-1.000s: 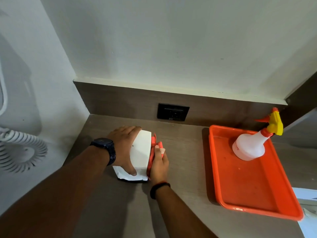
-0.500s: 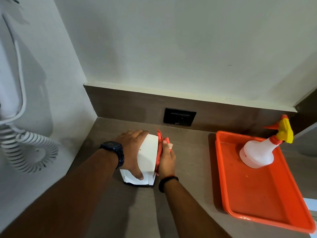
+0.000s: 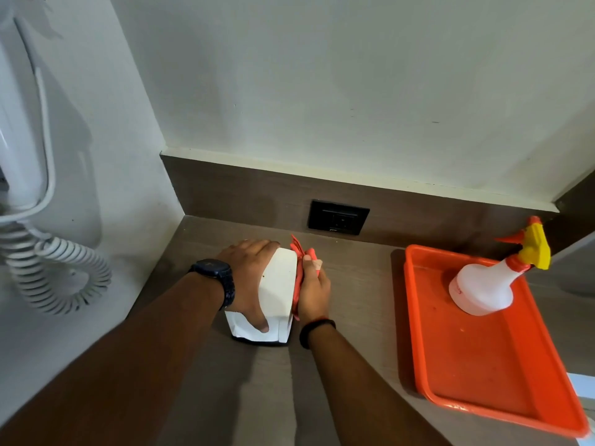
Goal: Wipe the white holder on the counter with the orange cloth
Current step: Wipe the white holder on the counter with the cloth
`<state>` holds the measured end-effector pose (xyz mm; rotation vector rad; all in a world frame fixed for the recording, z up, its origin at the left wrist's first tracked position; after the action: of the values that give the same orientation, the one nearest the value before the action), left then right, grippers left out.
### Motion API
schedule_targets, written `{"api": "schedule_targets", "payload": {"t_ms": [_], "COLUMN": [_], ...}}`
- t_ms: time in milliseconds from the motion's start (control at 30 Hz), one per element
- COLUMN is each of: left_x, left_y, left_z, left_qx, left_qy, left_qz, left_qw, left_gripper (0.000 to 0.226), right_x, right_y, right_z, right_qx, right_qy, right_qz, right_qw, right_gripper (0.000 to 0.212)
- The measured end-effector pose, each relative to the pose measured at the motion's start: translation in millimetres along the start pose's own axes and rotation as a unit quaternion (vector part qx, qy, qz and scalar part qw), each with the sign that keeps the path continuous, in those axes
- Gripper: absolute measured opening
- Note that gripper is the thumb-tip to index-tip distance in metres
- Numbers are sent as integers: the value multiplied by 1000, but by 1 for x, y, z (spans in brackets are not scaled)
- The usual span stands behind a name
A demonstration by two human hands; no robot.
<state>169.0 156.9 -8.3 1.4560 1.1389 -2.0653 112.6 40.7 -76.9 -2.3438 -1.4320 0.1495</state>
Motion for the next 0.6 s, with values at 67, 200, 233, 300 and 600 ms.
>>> {"api": "schedule_targets", "payload": {"t_ms": [67,200,233,300,600], "left_x": [1,3,3,3,3], "left_y": [0,2,2,3,3], "left_z": [-1,-2,-2,-2,-3], "left_qx": [-5,-10,-9,-5,1], "left_qy": [2,7,6,3,-4], "left_qz": [-6,-8,-4,6,9], "left_qw": [1000,1000,1000,1000,1000], "left_gripper": [140,143,143,141,139], "right_x": [-2,-8,-8,-6,-1], "right_y": [-2,-29,-37,-49,-8], "right_z": [9,29,32,31,-1], "right_qx": [28,44,35,10,0], "right_qy": [-3,21,30,41,16], "right_qz": [5,35,42,49,3], "right_qw": [1000,998,998,998,1000], "right_gripper": [46,45,44,42,48]}}
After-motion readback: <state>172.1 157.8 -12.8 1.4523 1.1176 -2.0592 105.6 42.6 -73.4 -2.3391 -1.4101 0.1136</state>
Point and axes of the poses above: each hand's wrist, its own y-axis towards the middle knuckle, its own x-axis out of the palm, z = x × y, the point moved 6 cm from there along y, towards the middle knuckle, and after that the axes turned 6 degrees about -z, right-handed, at the moved point
